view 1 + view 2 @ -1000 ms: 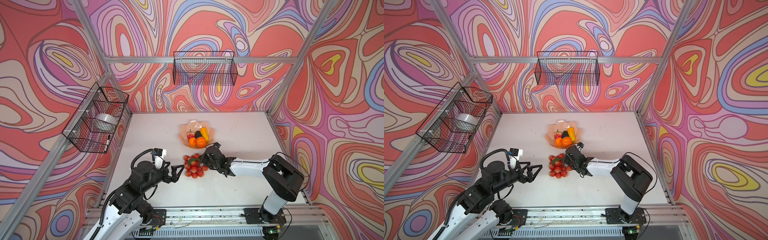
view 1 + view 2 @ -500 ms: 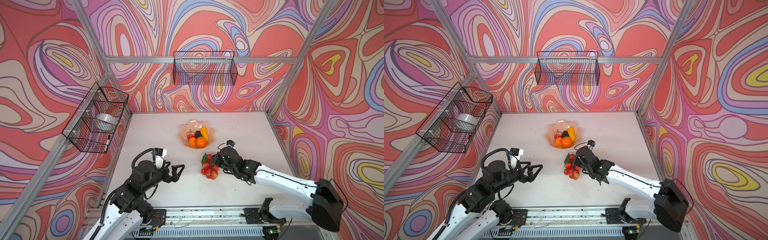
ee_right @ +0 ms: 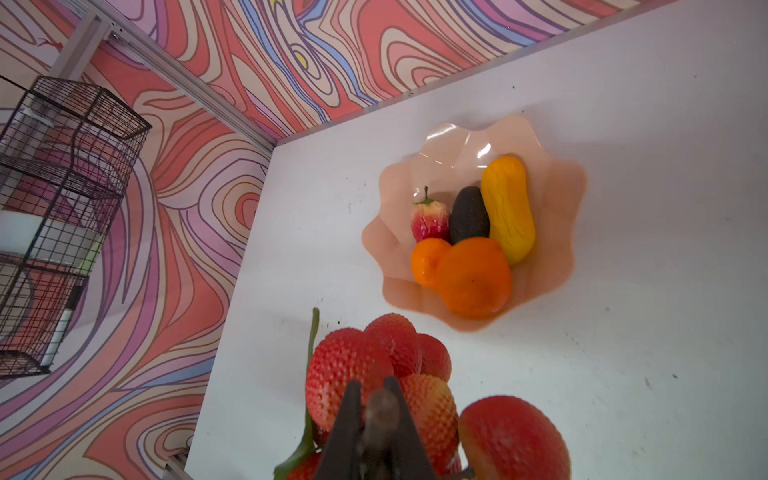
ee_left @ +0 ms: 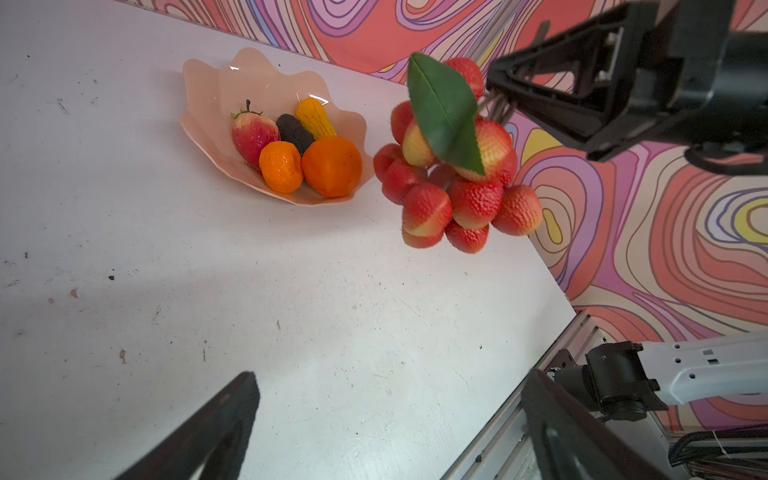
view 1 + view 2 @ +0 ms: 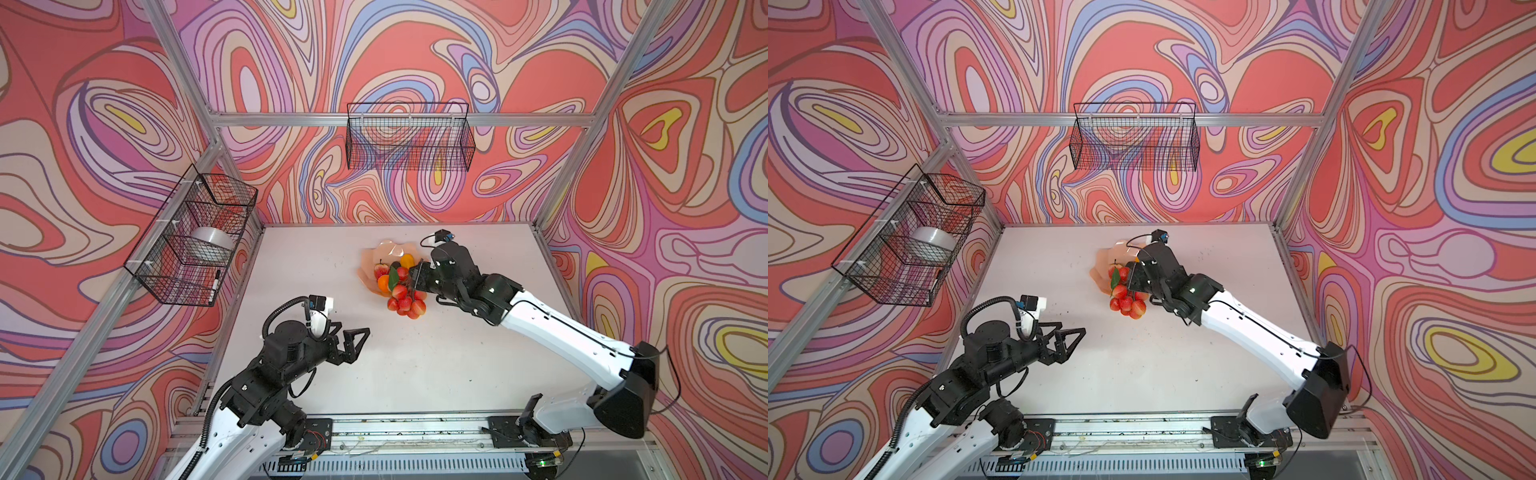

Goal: Place and organize the fake fruits in the fruit bowl
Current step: 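Lift the lychee bunch with the right gripper and lay it in the bowl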

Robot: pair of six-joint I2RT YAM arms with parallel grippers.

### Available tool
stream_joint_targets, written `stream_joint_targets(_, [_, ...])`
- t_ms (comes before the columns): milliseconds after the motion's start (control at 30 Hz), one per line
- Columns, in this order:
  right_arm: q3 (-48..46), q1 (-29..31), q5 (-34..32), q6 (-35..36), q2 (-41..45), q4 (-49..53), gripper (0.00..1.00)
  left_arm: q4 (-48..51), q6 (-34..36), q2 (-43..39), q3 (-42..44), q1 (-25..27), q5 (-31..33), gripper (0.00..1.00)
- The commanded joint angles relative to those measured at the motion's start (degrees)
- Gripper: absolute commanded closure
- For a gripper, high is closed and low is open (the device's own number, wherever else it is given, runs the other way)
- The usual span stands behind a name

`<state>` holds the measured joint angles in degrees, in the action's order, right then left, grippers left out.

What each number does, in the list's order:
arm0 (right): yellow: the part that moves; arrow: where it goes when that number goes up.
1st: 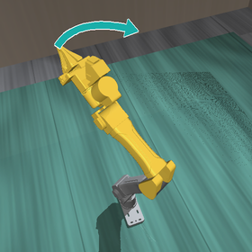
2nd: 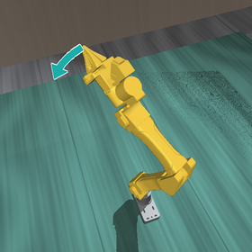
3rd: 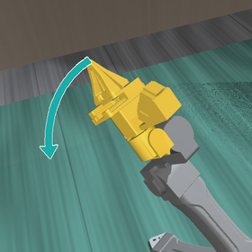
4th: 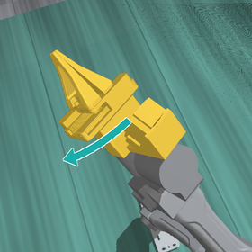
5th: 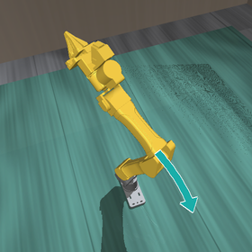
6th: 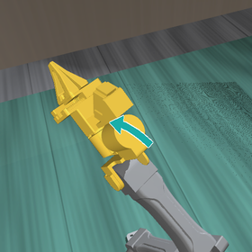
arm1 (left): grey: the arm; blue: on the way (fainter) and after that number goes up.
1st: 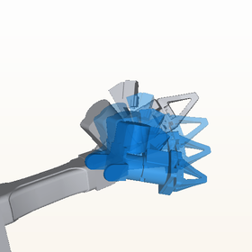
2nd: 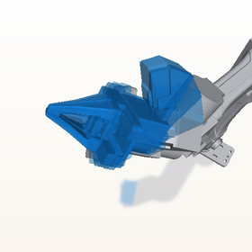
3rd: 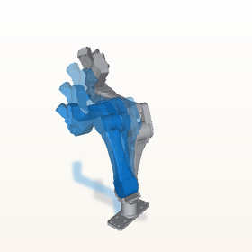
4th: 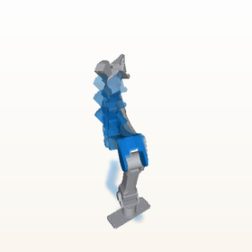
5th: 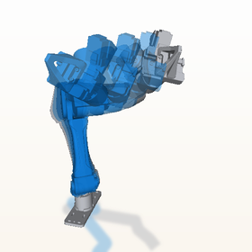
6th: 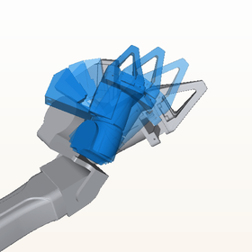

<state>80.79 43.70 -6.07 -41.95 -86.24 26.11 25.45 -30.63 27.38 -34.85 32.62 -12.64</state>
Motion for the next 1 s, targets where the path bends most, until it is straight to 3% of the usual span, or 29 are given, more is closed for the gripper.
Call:
stream_joint_targets(0, [5.59, -3.7, 8.85, 3.72, -7.12, -4.4, 1.0, -1.85, 0.01, -0.43, -1.17, -0.29, -0.26, 0.0])
stream_joint_targets(267, [24.38, -11.08, 24.58, 2.9, -29.25, -7.03, 1.0, 0.56, 1.76, 0.31, -3.11, -0.29, 4.9, 0.0])
stream_joint_targets(400, [30.43, -13.24, 26.46, 2.36, -36.36, -6.64, 1.0, 0.04, 2.47, 0.38, -3.45, -0.28, 5.55, 0.0])
stream_joint_targets(600, [33.63, -18.07, 33.73, -1.35, -43.23, -7.98, 1.0, 0.3, 2.68, 1.19, -3.9, -0.33, 6.25, 0.0])
stream_joint_targets(667, [33.04, -19.21, 34.76, -2.07, -44.21, -8.37, 0.93, 0.44, 2.68, 1.14, -4.08, -0.29, 6.95, 0.0])
stream_joint_targets(833, [30.57, -21.1, 35.42, -2.39, -44.47, -9.01, 0.88, 0.47, 2.2, 0.17, -3.75, -0.28, 8.75, 0.0])
stream_joint_targets(967, [27.4, -21.38, 35.84, -2.86, -43.02, -10.61, 0.73, 0.55, 1.84, -0.51, -3.3, -0.26, 8.97, 0.0])
